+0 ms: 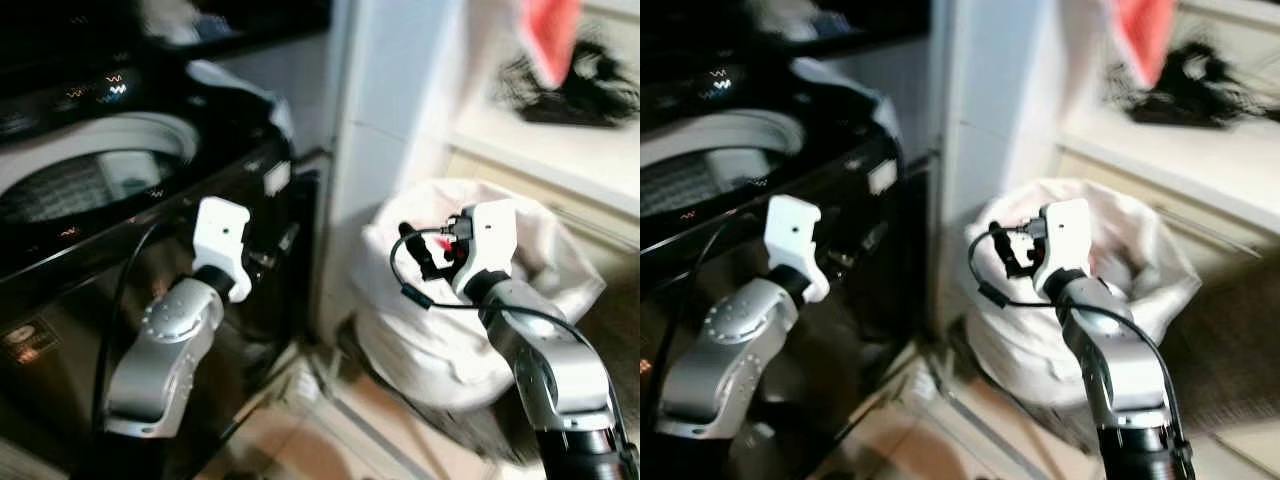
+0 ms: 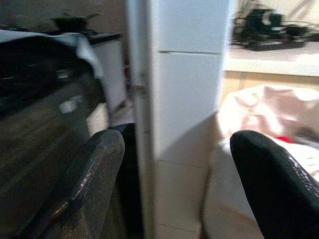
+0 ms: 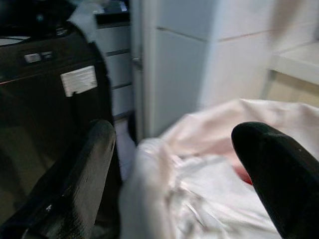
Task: Clothes washing
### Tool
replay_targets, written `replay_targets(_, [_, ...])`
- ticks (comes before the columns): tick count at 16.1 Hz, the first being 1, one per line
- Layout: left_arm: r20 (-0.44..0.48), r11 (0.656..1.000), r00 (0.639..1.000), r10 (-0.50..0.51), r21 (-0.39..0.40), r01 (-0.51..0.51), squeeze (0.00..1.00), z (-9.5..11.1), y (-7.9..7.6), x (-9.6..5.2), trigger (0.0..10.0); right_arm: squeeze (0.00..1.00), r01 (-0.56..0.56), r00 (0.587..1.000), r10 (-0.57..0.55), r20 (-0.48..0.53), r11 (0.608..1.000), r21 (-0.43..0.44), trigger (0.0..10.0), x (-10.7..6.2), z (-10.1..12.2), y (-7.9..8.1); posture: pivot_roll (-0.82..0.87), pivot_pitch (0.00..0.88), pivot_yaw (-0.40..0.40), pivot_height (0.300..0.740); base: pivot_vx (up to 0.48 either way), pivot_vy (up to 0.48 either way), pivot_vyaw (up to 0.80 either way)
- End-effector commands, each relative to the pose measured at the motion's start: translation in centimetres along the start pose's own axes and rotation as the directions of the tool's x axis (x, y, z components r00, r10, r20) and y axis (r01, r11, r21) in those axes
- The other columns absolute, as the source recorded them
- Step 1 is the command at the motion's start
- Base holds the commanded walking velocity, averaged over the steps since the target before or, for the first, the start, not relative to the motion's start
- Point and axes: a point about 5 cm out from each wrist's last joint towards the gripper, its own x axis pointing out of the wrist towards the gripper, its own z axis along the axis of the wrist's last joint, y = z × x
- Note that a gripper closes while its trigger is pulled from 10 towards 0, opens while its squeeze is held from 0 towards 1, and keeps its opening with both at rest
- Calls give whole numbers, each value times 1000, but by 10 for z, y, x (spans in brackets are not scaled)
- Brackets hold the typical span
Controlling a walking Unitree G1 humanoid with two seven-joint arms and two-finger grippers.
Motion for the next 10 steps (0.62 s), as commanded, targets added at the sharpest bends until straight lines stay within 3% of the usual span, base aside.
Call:
replay_targets(1, [1, 1000, 1000, 21, 14, -21, 0, 1, -1, 1, 10000, 0, 32, 999, -32, 1, 999, -17, 10000, -4, 1, -2, 33, 0, -23, 740, 0, 0, 0])
replay_targets(4, [0, 997, 999, 47, 69, -47, 0, 2, 2, 3, 10000, 0, 34, 999, -34, -2, 999, 0, 10000, -2, 0, -1, 35, 0, -28, 740, 286, 0, 0])
replay_targets(10, [8, 997, 999, 53, 62, -53, 0, 4, 3, 3, 10000, 0, -16, 1000, 16, -12, 1000, -6, 10000, 0, 1, 7, 42, 0, -32, 740, 358, 0, 0])
